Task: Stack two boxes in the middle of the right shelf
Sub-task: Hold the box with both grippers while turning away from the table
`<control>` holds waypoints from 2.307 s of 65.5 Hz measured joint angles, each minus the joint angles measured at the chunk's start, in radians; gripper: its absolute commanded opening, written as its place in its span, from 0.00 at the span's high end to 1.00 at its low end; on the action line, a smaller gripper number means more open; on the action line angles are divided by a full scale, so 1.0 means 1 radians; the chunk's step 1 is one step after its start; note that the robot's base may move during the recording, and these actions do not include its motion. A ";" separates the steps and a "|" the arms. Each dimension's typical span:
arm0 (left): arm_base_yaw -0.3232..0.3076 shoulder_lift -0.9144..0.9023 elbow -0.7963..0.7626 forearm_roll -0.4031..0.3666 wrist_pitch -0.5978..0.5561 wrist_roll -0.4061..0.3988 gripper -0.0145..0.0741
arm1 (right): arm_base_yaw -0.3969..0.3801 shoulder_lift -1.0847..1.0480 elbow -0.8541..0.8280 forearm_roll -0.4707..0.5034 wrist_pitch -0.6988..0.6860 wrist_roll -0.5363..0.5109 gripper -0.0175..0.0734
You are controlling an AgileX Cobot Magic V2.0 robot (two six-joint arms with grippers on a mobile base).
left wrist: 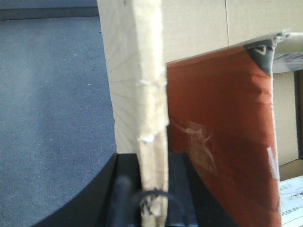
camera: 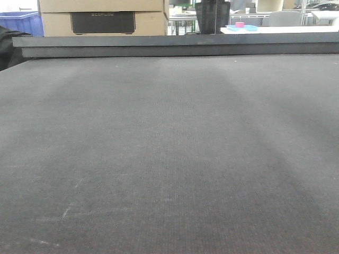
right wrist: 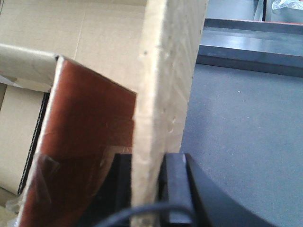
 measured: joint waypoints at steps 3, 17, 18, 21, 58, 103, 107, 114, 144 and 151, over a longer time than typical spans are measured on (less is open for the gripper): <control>0.000 0.000 0.000 0.000 0.000 0.000 0.96 | 0.000 0.000 0.000 0.000 0.000 0.000 0.98; 0.000 0.000 0.000 0.000 0.000 0.000 0.96 | 0.000 0.000 0.000 0.000 0.000 0.000 0.98; 0.000 0.000 0.000 0.000 0.000 0.000 0.96 | 0.000 0.000 0.000 0.000 0.000 0.000 0.98; 0.000 0.000 0.000 0.000 0.000 0.000 0.96 | 0.000 0.000 0.000 0.000 0.000 0.000 0.98; 0.000 0.000 0.000 0.000 0.000 0.000 0.96 | 0.000 0.000 0.000 0.000 -0.008 0.000 0.98; 0.000 0.000 -0.002 0.000 0.000 0.000 0.96 | 0.000 0.000 0.000 0.000 -0.008 0.000 0.98; 0.000 0.000 -0.002 0.000 0.000 0.000 0.96 | 0.000 0.000 0.000 0.000 -0.008 0.000 0.98; 0.000 0.000 -0.002 0.000 0.000 0.000 0.96 | 0.000 0.000 0.000 0.000 -0.008 0.000 0.98; 0.000 0.000 -0.002 0.000 0.000 0.000 0.96 | 0.000 0.000 0.000 0.000 -0.008 0.000 0.98; 0.000 0.000 -0.002 -0.001 0.000 0.000 0.96 | 0.000 0.000 0.000 0.000 -0.008 0.000 0.98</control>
